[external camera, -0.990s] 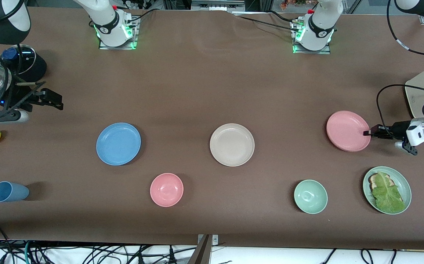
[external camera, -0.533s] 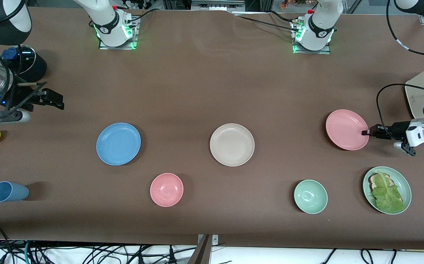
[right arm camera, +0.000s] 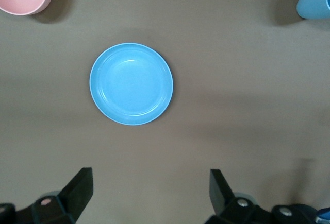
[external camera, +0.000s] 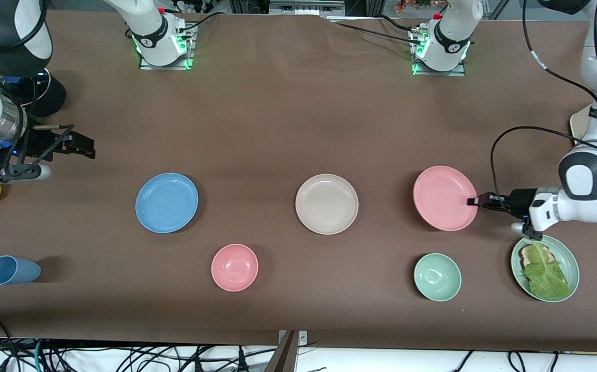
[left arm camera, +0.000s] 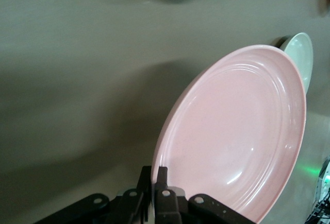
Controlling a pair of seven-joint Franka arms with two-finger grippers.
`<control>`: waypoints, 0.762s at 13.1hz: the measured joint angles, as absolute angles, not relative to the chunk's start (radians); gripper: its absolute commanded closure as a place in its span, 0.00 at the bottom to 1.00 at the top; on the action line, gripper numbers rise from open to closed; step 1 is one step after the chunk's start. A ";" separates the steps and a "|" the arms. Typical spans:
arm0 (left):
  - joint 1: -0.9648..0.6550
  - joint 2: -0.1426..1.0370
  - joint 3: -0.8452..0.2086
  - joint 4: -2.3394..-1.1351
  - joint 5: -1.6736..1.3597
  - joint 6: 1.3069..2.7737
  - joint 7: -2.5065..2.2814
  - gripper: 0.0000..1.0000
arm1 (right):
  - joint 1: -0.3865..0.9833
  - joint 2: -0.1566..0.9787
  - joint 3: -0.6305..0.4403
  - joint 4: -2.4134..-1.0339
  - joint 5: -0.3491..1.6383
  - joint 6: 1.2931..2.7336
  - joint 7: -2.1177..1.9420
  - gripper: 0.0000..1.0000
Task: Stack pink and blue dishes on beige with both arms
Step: 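Lower the pink plate onto the beige plate with the left gripper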
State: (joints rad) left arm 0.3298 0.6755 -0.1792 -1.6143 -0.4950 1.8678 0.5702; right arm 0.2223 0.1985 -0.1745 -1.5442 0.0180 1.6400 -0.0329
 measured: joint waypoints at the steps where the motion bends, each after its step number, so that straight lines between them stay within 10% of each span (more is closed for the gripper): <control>1: 0.307 0.675 -0.200 -1.602 -0.495 1.880 0.531 1.00 | 0.222 0.215 -0.174 -1.545 0.018 1.652 -0.033 0.01; 10: 0.061 0.677 -0.280 -1.594 -0.495 2.124 0.176 1.00 | 0.224 0.485 -0.170 -1.554 0.071 1.937 -0.037 0.01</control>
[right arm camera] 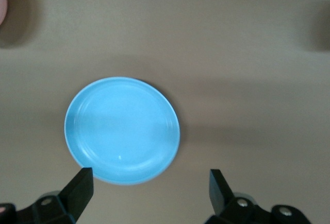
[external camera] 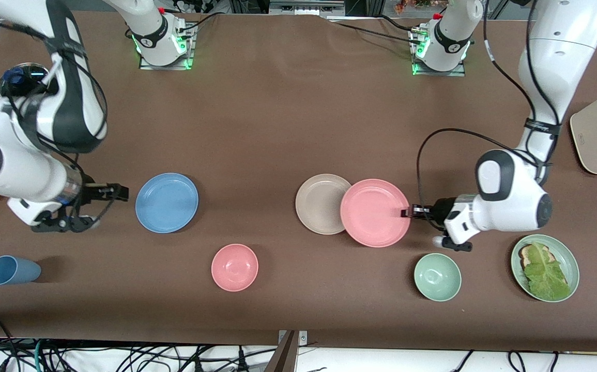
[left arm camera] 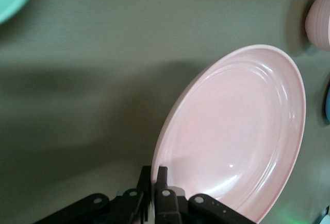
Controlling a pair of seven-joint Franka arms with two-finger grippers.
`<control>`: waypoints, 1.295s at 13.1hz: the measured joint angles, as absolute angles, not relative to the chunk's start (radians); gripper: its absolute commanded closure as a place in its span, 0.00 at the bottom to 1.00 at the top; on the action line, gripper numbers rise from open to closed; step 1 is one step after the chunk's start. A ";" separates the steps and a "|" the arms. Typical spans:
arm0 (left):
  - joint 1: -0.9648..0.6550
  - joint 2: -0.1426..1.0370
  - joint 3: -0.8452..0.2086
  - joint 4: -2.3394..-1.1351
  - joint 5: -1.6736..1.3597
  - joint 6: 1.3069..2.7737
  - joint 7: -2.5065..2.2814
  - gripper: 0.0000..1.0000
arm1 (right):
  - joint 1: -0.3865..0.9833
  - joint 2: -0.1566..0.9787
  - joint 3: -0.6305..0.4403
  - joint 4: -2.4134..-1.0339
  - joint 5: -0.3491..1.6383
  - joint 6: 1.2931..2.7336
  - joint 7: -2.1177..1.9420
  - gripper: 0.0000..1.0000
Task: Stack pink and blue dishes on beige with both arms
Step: 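Lower the pink plate onto the beige plate with the left gripper, then grasp the blue plate rim with the right gripper while the left gripper withdraws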
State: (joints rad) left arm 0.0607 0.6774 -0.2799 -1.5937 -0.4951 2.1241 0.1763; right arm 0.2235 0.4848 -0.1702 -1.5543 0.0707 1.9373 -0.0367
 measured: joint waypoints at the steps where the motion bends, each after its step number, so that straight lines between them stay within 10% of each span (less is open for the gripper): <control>1: 0.031 0.679 -0.280 -1.594 -0.495 2.149 0.150 1.00 | 0.224 0.519 -0.170 -1.561 0.077 1.988 -0.041 0.01; 10: -0.104 0.683 -0.280 -1.708 -0.495 2.347 0.070 1.00 | 0.204 0.612 -0.171 -1.789 0.079 2.377 -0.124 0.02; 17: -0.161 0.658 -0.280 -1.825 -0.545 2.490 0.065 1.00 | 0.203 0.607 -0.171 -1.871 0.079 2.410 -0.129 0.55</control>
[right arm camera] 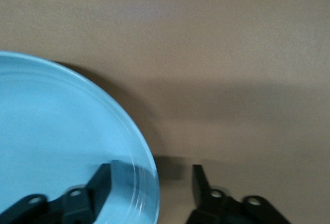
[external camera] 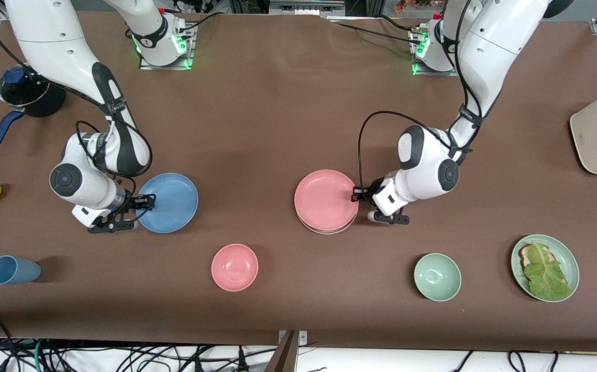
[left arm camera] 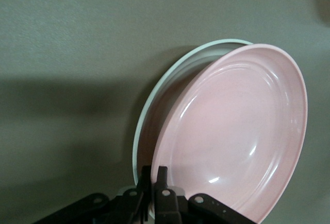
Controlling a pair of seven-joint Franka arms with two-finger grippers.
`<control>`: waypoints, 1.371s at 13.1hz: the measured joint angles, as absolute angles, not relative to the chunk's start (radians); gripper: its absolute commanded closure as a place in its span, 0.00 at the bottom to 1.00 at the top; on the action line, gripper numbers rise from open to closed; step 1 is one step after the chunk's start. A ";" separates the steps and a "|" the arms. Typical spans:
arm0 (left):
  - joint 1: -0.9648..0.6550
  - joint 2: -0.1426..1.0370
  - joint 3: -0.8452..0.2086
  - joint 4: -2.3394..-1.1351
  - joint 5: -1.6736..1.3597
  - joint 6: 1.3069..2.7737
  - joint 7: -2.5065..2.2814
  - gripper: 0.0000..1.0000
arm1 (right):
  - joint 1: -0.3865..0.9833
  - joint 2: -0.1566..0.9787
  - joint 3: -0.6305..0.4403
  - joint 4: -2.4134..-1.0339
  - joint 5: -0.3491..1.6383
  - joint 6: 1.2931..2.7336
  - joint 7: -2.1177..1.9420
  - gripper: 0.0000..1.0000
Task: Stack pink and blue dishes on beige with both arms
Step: 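Grasp the blue plate rim with the right gripper while the left gripper withdraws, then carry the blue plate over the pink plate with the right gripper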
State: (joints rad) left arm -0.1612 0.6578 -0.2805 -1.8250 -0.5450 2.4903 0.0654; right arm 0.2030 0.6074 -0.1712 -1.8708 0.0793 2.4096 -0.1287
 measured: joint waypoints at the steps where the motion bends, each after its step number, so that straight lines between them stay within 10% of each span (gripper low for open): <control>1: -0.162 0.655 -0.280 -1.827 -0.545 2.491 0.063 0.89 | 0.203 0.607 -0.171 -1.872 0.080 2.410 -0.129 0.66; 2: -0.162 0.652 -0.280 -1.829 -0.545 2.491 0.061 0.59 | 0.203 0.604 -0.171 -1.872 0.080 2.409 -0.130 0.75; 4: -0.161 0.651 -0.277 -1.830 -0.545 2.491 0.060 0.31 | 0.203 0.593 -0.171 -1.872 0.080 2.408 -0.130 0.93; 10: -0.154 0.629 -0.268 -1.820 -0.546 2.452 0.039 0.29 | 0.203 0.566 -0.171 -1.883 0.090 2.400 -0.134 1.00; 18: -0.059 0.483 -0.189 -1.735 -0.337 2.041 0.027 0.20 | 0.209 0.512 -0.148 -1.760 0.090 2.203 -0.137 1.00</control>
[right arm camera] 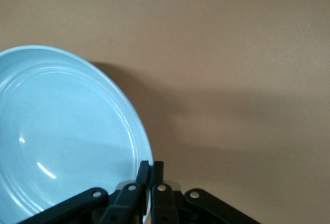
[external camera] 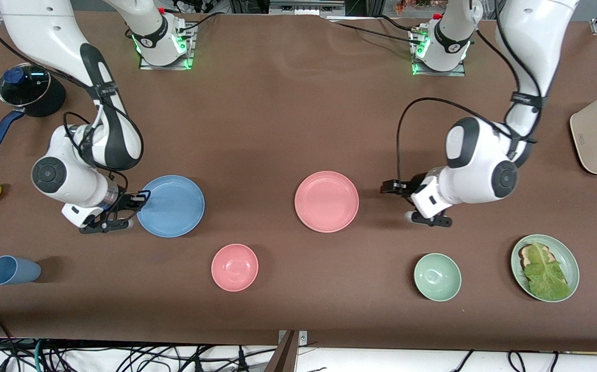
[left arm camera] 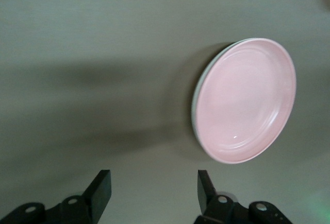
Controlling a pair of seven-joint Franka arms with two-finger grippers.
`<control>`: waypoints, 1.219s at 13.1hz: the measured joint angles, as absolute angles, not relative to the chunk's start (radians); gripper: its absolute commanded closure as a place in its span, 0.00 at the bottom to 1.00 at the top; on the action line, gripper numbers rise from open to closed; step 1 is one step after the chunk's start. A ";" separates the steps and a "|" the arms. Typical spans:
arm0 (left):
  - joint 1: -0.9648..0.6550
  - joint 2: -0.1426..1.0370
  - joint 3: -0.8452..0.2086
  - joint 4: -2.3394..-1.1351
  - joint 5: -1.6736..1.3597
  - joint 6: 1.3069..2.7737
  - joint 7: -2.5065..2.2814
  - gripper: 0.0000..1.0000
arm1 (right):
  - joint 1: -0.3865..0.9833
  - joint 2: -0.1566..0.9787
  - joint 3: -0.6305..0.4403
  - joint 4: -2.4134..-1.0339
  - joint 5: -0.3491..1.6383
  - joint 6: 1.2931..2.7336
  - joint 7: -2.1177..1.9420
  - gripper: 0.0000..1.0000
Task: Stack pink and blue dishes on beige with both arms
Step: 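Carry the blue plate over the pink plate with the right gripper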
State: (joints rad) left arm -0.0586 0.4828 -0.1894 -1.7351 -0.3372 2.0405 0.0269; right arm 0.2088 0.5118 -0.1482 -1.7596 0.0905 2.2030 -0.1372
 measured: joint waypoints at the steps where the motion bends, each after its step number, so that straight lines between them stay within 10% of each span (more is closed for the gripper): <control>1: -0.042 0.472 -0.188 -1.727 -0.308 2.009 0.027 0.16 | 0.211 0.505 -0.143 -1.713 0.091 2.145 -0.137 1.00; 9: 0.053 0.434 -0.182 -1.612 -0.060 1.803 0.028 0.01 | 0.244 0.503 -0.064 -1.561 0.201 1.990 -0.086 1.00; 16: 0.107 0.372 -0.181 -1.441 0.025 1.571 0.028 0.00 | 0.538 0.593 -0.046 -1.513 0.209 2.121 0.421 1.00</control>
